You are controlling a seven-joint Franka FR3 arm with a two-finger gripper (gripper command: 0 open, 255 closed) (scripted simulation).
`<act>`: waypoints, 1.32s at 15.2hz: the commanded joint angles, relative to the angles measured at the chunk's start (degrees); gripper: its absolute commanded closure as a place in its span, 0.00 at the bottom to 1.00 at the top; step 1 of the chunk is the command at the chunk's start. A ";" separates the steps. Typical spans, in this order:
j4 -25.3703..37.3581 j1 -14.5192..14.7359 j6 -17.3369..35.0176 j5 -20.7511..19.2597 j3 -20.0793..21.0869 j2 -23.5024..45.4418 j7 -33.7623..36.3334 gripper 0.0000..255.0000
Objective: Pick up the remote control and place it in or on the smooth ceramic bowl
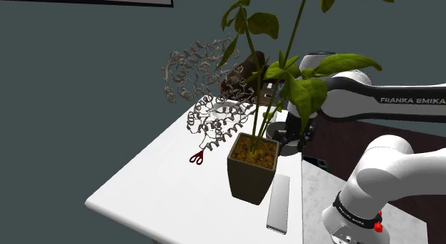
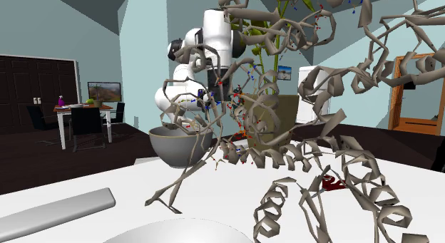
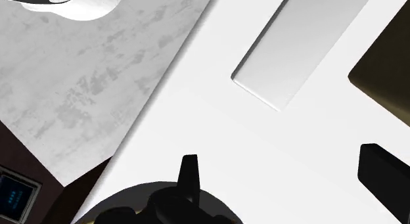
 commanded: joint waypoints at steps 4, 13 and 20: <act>-5.79 1.79 8.94 7.53 10.14 3.50 11.77 0.00; -9.59 2.93 17.33 10.87 13.18 8.36 11.49 0.00; -9.58 2.97 17.44 10.86 13.19 8.48 11.54 1.00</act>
